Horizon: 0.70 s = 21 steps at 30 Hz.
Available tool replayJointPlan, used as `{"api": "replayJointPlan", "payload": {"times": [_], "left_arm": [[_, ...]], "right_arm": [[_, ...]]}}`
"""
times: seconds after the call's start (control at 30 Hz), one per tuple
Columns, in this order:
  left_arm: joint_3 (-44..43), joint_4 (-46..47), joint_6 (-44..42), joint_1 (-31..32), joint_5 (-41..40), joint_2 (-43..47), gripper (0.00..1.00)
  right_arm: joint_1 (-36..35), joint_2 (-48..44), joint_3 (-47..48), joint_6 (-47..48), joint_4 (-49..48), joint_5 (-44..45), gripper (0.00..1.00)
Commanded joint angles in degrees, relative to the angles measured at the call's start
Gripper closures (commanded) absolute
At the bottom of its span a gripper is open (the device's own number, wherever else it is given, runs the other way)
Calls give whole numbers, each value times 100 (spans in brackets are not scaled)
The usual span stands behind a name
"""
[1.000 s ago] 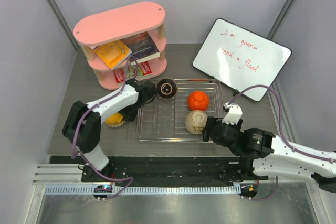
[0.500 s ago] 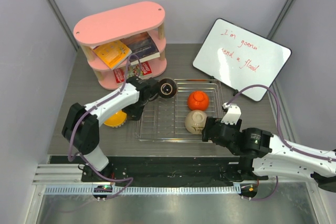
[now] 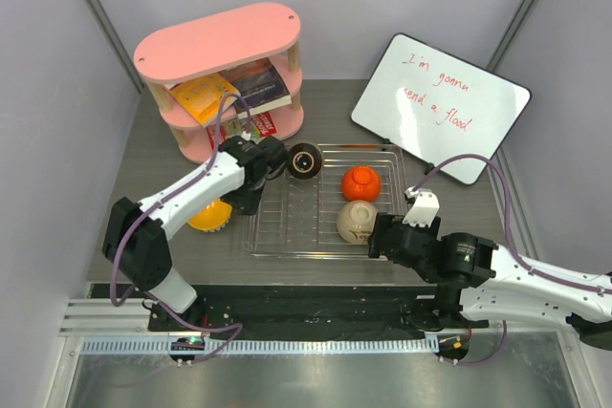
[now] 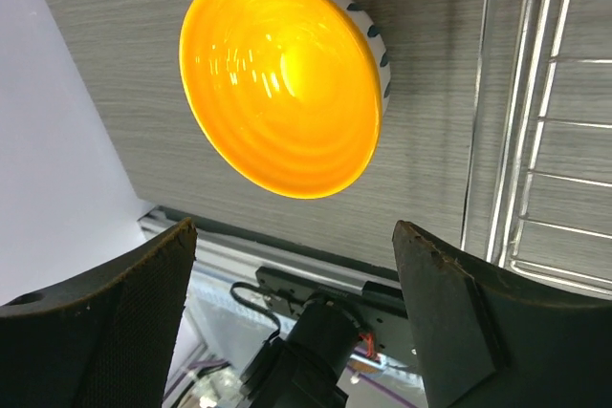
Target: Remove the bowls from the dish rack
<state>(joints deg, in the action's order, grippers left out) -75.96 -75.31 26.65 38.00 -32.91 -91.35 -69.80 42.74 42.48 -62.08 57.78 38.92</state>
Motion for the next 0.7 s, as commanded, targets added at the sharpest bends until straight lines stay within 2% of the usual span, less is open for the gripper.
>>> {"api": "replayJointPlan", "payload": {"times": [0.0, 0.07, 0.2, 0.27, 0.4, 0.43, 0.57, 0.67], "left_arm": [[-164, 550, 7, -56, 352, 827, 17], [-121, 902, -142, -56, 731, 1127, 18], [116, 2384, -634, -56, 1917, 1795, 18], [231, 2818, -802, -73, 2542, 1858, 14], [-294, 3022, -960, -82, 3254, 1077, 13], [-366, 3074, -1013, -91, 3656, 736, 13], [-472, 3627, -1022, -169, 4168, 146, 11], [-612, 3655, -943, -380, 4292, -224, 11]], "right_arm": [[-7, -47, 138, -23, 14, 222, 0], [-7, -20, 120, -49, 5, 213, 0], [-16, 85, 111, -6, -91, 187, 0], [-7, 181, 129, 30, -179, 143, 0], [-7, 322, 208, 100, -214, 64, 0], [-7, 331, 217, 117, -214, 55, 0], [-7, 235, 199, 162, -197, 63, 0], [-7, 103, 164, 92, -153, 37, 0]]}}
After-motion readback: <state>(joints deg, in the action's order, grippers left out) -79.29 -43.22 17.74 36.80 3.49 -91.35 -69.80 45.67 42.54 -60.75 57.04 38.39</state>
